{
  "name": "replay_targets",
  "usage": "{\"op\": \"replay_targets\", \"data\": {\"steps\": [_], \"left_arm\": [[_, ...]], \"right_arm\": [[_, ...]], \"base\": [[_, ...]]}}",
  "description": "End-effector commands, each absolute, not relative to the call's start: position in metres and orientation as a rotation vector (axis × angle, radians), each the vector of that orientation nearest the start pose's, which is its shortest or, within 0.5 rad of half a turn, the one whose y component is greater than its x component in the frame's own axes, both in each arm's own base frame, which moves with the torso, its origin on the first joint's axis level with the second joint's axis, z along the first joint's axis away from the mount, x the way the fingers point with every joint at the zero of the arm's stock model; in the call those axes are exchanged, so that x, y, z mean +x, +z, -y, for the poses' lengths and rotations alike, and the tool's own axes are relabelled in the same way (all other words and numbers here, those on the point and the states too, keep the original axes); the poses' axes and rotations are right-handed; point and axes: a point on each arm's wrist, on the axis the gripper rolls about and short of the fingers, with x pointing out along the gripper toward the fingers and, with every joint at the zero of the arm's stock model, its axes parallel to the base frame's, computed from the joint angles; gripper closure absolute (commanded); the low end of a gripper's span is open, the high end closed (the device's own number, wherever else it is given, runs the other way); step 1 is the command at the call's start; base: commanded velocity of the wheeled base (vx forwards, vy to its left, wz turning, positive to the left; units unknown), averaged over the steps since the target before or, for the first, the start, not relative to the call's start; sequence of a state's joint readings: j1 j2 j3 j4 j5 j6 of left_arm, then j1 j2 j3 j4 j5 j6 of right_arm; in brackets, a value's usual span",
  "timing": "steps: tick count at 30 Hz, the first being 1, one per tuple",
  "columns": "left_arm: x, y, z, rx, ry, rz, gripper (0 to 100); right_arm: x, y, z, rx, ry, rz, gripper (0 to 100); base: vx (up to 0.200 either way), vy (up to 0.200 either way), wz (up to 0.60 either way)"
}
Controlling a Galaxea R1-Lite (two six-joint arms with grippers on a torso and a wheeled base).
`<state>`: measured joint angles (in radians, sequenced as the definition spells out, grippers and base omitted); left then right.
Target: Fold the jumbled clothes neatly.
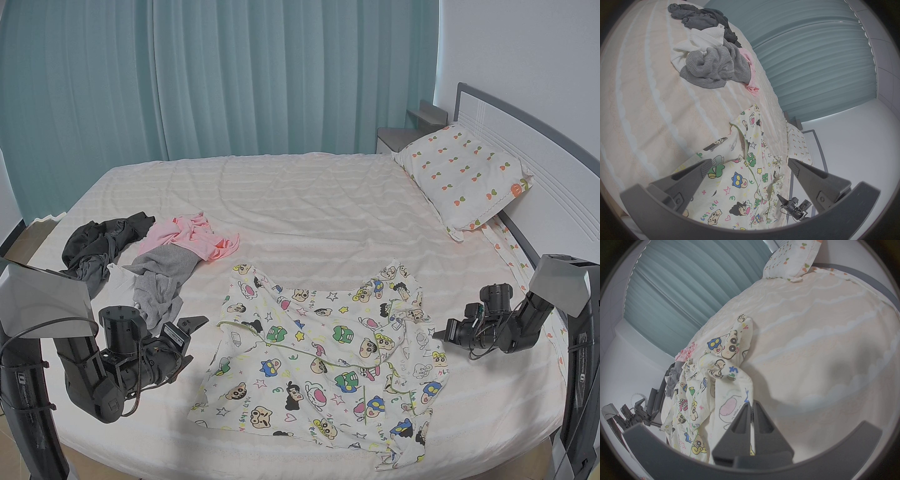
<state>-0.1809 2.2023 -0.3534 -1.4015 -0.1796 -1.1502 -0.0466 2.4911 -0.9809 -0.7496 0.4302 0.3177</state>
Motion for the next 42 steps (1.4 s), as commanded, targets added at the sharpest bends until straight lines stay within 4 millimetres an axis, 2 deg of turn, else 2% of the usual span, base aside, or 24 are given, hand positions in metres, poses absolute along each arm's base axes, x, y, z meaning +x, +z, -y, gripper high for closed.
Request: {"op": "replay_targets", "data": {"steps": [1,19,42], "left_arm": [[0.289,0.009,0.057,-1.117,-0.056,-0.601,0],[0.288,0.009,0.057,-1.117,-0.055,-0.603,0],[0.289,0.009,0.057,-1.117,-0.056,-0.601,0]], "right_arm": [[0.396,-0.051,0.022,0.471,0.204,-0.776,100],[0.394,-0.051,0.060,0.450,0.105,-0.745,100],[0.398,-0.051,0.079,0.433,0.053,-0.714,100]], "base": [[0.000,0.000,0.00],[0.000,0.000,0.00],[0.000,0.000,0.00]]}}
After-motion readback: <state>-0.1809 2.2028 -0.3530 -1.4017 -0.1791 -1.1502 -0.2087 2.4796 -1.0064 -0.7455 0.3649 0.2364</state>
